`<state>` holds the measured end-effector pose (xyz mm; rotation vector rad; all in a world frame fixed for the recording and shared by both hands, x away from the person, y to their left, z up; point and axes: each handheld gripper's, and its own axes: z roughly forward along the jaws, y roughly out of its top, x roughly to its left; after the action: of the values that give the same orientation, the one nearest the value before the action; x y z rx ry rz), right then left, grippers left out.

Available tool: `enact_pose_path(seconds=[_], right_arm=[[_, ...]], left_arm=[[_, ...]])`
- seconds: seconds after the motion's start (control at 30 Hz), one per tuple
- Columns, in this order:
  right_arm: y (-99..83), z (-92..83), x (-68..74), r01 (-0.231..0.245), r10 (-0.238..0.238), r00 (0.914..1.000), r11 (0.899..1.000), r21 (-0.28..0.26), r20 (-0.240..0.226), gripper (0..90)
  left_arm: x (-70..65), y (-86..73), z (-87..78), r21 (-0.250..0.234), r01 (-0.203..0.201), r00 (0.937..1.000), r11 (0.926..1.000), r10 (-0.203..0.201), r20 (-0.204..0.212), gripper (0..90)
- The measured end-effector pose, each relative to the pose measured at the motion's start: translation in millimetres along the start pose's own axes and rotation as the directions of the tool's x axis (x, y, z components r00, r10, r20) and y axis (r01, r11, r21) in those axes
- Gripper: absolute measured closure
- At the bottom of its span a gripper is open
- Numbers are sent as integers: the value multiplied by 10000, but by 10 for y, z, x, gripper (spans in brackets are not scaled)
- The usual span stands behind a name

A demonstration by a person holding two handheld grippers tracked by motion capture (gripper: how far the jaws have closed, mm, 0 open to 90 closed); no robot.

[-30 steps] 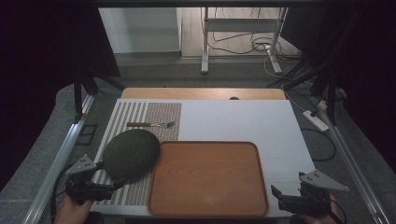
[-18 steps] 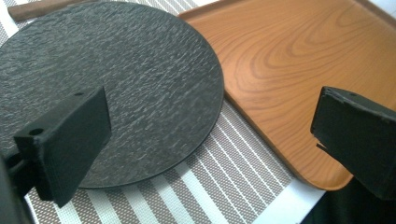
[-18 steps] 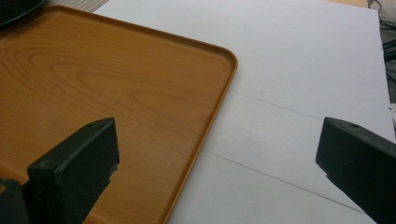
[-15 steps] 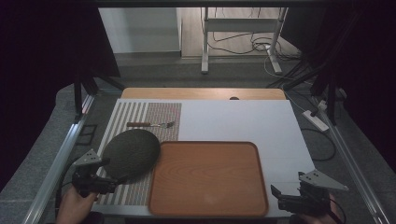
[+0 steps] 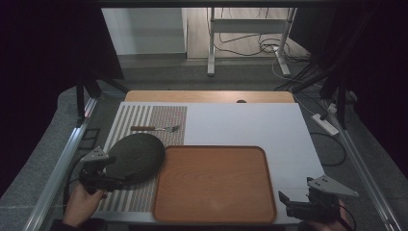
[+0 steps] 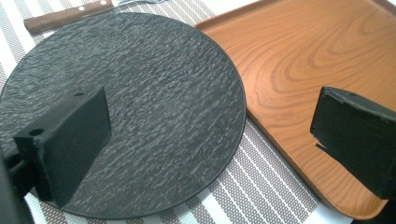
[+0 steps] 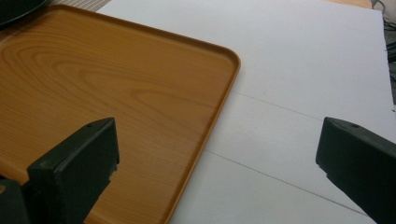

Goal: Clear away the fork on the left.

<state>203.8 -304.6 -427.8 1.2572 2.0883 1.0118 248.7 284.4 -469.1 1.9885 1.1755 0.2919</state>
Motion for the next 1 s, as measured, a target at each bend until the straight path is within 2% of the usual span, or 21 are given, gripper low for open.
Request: enact_pose_path(seconds=[0.4,1.0], right_arm=[[2,6,5,44,-44,10000,10000,36,13,0],[4,13,-1,26,-25,10000,9999,100,-59,0]], left_arm=[[158,174,172,284,48,9998,9996,-43,-197,0],[311,387,434,563,-31,9992,9984,54,-402,0]])
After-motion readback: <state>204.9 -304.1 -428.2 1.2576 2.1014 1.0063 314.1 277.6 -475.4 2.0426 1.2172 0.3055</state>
